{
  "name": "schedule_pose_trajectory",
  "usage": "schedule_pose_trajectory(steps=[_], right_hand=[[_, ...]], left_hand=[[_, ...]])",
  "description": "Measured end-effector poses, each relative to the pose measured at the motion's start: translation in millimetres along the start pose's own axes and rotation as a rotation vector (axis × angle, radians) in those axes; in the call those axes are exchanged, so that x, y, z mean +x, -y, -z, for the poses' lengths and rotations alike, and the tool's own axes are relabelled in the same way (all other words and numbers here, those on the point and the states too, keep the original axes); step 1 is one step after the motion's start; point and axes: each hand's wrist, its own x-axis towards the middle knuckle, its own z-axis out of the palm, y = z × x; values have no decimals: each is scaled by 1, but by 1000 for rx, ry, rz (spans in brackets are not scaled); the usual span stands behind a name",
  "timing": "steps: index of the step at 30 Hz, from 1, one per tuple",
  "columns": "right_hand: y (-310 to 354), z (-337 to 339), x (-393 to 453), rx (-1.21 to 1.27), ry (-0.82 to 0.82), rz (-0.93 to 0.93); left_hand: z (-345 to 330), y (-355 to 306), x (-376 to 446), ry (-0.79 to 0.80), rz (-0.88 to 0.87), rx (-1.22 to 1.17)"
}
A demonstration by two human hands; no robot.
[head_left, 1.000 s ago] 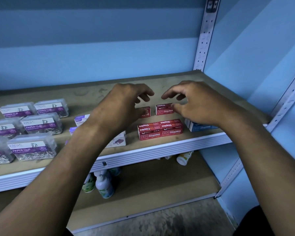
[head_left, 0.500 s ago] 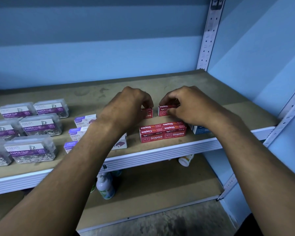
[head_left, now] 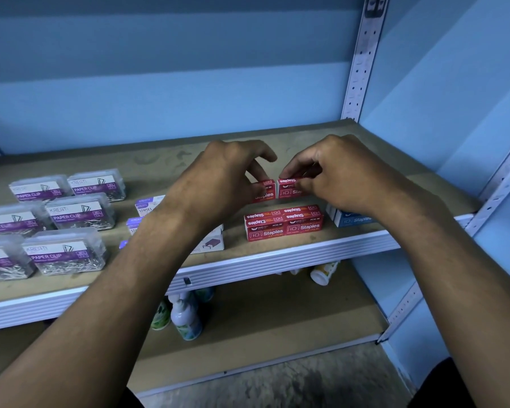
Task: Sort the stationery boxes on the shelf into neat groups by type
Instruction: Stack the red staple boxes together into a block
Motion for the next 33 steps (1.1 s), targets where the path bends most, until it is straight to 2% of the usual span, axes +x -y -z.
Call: schedule_pose_trajectory(steps=[27, 33], right_hand=[[5, 0, -11, -86, 181, -31], [8, 3, -12, -106, 204, -29]], left_hand=[[-5, 0, -8, 161, 52, -26], [-4, -1, -9, 128, 41, 31]])
